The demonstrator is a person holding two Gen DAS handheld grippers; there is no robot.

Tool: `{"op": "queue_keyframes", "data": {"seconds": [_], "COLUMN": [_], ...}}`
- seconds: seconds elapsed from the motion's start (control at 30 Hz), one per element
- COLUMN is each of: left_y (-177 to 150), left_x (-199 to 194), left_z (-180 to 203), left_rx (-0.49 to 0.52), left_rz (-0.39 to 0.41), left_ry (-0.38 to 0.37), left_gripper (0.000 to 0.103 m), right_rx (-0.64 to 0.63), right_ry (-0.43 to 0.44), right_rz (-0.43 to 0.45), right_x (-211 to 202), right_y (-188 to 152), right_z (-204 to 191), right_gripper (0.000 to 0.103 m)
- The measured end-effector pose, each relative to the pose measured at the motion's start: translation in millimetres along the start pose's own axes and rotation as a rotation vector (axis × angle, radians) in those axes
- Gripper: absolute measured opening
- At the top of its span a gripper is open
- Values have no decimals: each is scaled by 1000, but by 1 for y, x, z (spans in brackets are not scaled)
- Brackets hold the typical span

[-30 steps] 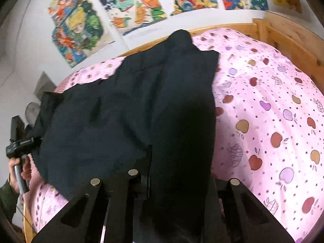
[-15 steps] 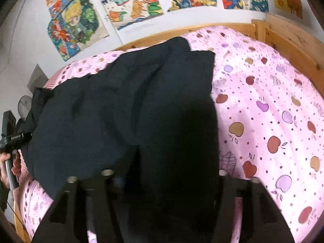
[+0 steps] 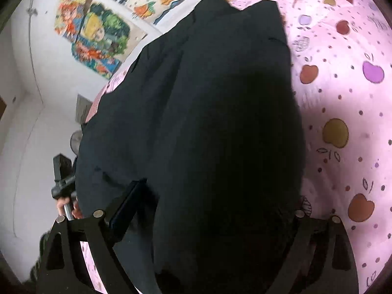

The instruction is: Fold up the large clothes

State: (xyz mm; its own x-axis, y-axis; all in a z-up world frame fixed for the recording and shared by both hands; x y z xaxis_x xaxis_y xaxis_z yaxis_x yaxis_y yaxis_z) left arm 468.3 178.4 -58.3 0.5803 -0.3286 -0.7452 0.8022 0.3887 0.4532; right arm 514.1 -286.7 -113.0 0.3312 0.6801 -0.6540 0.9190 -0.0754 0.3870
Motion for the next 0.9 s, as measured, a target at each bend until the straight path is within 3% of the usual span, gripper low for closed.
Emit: {"op": "queue_keyframes", "data": {"seconds": [0.03, 0.17, 0.27, 0.47, 0.6, 0.9], "left_y": [0, -3, -5, -17, -25, -45], "left_x": [-1, -10, -20, -41, -62, -107], "left_z": [0, 6, 17, 38, 40, 37], "left_rx": [-1, 8, 27, 92, 83, 63], "left_rz": [1, 22, 42, 63, 69, 60], "left_ry": [1, 20, 39, 66, 60, 70], "left_gripper": [38, 34, 29, 25, 21, 17], "right_rx": [17, 27, -20, -158, -162, -217], "right_ry": [-1, -51, -101, -240, -241, -206], "right_rz": [9, 37, 55, 86, 100, 86], "right_x": [-3, -7, -15, -33, -46, -65], "right_y": [-1, -6, -5, -8, -7, -26], "right_z": [1, -10, -23, -51, -59, -99], "right_gripper": [86, 54, 40, 36, 35, 22]}}
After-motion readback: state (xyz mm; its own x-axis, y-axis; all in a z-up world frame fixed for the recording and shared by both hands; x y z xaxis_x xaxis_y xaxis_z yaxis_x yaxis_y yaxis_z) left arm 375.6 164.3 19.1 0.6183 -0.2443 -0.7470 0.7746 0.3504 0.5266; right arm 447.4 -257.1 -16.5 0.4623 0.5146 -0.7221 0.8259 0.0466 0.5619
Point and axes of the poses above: each gripper's, at about its wrist camera, not at the fingertips, and x roughly the way its jaws point, z to its right, y to its top, the point moved 1 cm from there along x, roughly the way its jaws point, and after that the axes turned 4 degrees about -y, right-handed, at the moved point
